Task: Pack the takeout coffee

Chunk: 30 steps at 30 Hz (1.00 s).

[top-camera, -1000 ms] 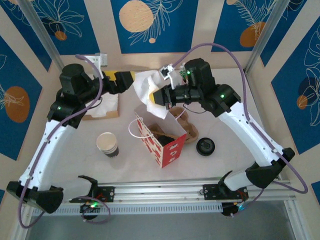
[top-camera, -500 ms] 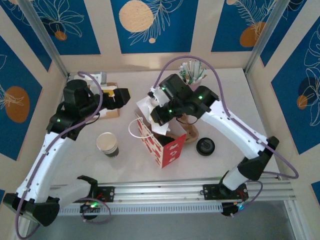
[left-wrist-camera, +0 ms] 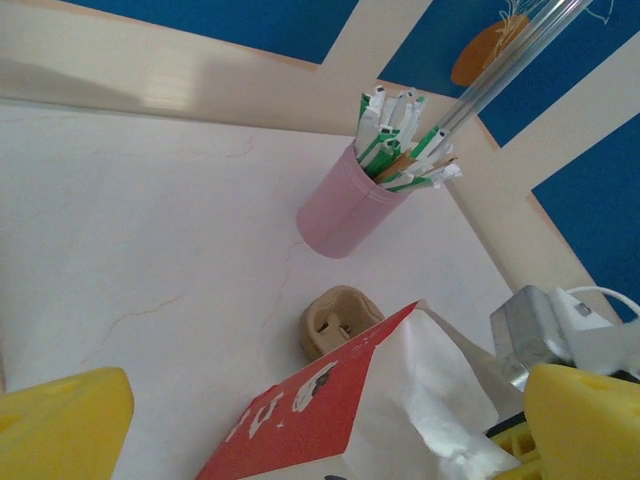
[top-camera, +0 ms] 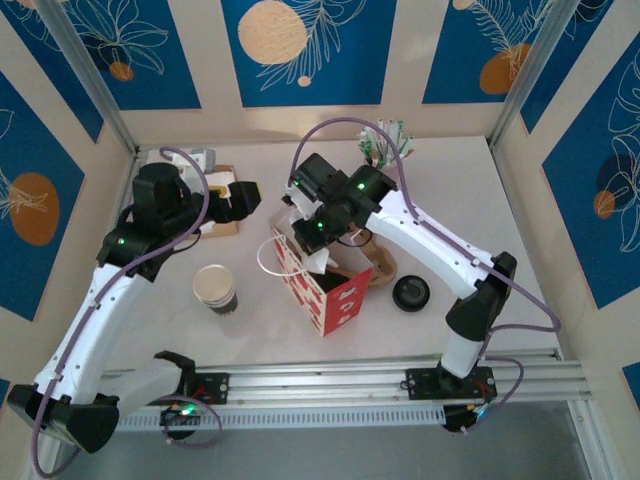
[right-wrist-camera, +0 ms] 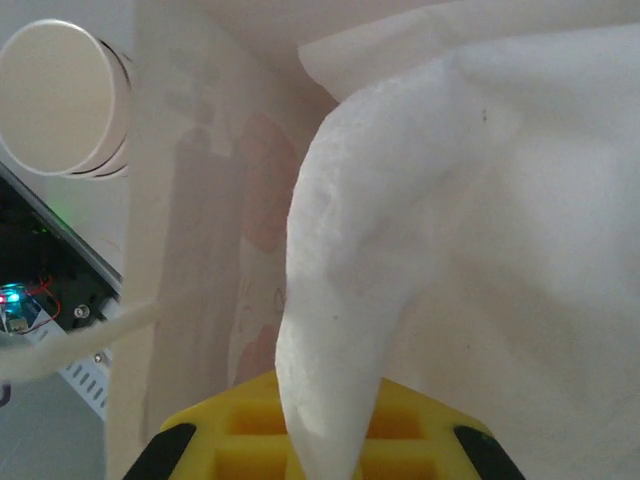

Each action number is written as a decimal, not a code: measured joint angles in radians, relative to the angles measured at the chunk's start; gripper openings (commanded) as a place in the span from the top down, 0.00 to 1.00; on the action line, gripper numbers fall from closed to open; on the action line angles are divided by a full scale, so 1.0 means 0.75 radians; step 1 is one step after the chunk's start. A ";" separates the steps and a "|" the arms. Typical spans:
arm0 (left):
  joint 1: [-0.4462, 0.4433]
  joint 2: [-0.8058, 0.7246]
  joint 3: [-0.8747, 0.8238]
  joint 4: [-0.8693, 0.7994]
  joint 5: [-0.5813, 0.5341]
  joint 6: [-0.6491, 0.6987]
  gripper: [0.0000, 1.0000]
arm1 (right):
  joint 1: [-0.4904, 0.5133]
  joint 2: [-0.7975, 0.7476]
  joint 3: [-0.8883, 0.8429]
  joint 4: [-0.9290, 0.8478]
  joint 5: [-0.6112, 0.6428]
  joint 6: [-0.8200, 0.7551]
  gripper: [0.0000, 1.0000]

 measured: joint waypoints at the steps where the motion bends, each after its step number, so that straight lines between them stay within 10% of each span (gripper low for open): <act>1: 0.000 0.000 -0.002 -0.001 -0.005 0.005 0.00 | 0.001 0.011 0.001 0.002 0.001 0.005 1.00; 30: 0.067 0.333 -0.194 0.114 0.029 0.041 0.34 | 0.013 0.085 -0.143 0.254 0.100 0.180 1.00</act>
